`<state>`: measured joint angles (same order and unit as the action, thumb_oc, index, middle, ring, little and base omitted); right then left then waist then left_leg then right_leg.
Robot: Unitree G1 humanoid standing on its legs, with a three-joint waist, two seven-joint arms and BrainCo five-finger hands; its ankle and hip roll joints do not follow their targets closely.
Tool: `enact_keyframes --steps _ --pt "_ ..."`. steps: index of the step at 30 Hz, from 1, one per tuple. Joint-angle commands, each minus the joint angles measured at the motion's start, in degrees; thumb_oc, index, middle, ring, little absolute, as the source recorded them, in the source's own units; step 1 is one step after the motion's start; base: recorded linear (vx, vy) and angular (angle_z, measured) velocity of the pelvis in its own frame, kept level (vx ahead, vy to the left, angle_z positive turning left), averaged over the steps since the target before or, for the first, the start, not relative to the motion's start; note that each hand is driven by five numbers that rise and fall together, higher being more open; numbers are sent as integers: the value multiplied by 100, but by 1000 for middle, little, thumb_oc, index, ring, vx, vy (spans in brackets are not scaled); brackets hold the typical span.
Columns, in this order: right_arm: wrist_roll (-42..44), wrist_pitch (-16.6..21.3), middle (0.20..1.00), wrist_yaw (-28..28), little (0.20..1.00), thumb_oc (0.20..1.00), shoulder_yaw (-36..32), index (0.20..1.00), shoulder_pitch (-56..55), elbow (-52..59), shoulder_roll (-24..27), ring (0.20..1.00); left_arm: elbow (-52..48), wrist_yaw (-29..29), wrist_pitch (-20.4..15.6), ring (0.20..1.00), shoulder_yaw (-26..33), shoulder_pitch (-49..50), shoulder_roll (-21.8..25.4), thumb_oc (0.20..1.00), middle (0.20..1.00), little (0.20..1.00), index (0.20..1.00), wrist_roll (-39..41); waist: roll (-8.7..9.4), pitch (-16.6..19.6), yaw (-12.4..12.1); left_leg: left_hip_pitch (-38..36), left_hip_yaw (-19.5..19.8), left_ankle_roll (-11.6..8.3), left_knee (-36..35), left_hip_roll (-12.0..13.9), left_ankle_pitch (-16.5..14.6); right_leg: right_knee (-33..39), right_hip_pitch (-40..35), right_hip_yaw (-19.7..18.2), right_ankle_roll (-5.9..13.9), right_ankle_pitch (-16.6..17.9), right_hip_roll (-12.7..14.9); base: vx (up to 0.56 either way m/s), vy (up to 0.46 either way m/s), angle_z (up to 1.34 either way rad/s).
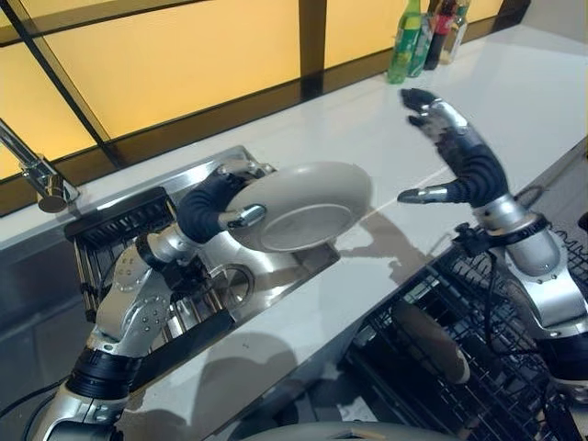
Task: Pick up plates and place into dishwasher.
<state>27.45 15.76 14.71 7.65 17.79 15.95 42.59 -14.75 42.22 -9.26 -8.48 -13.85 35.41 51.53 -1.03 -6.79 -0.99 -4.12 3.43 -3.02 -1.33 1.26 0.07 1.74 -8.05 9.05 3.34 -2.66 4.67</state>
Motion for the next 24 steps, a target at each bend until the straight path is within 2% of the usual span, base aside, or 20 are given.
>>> enact_keyframes --steps 1,7,10,14,21,24 --pt "470 -9 1000 463 1000 1000 438 1000 650 109 -170 1000 -104 313 -112 200 -449 -635 252 200 200 200 200 356 86 646 -189 313 130 -79 -14 94 -82 -763 379 -96 137 -475 -4 0 0 0" --pt "908 -516 1000 1219 1000 1000 856 1000 1005 7 -245 1000 -86 362 11 200 -600 -985 321 200 200 200 200 307 93 707 -207 298 116 -74 -7 89 -83 -762 350 -87 130 -481 2 9 -3 3" --pt "1514 -1050 1000 1913 1000 1000 1040 1000 881 62 -534 1000 -52 397 71 200 -548 -977 215 200 200 200 200 273 107 722 -224 287 121 -52 -11 76 -85 -767 339 -90 118 -491 1 7 -2 1" --pt "1365 -1455 1000 2308 1000 1000 1365 1000 737 42 -792 1000 3 464 83 200 -558 -947 95 200 200 200 200 197 117 715 -264 273 133 -41 -1 74 -85 -758 310 -81 108 -490 3 0 0 0" --pt "1118 -1656 1000 2297 1000 1000 1178 1000 586 -101 -483 1000 23 510 108 200 -380 -805 218 200 200 200 200 324 151 731 -250 293 90 -61 15 107 -65 -752 318 -84 99 -473 -12 0 0 0" --pt "763 -1728 1000 2322 1000 1000 1064 1000 386 -117 -375 1000 17 575 110 200 -271 -683 209 200 200 200 200 314 160 725 -228 292 98 -52 -3 98 -47 -758 335 -107 91 -466 -22 0 0 0"
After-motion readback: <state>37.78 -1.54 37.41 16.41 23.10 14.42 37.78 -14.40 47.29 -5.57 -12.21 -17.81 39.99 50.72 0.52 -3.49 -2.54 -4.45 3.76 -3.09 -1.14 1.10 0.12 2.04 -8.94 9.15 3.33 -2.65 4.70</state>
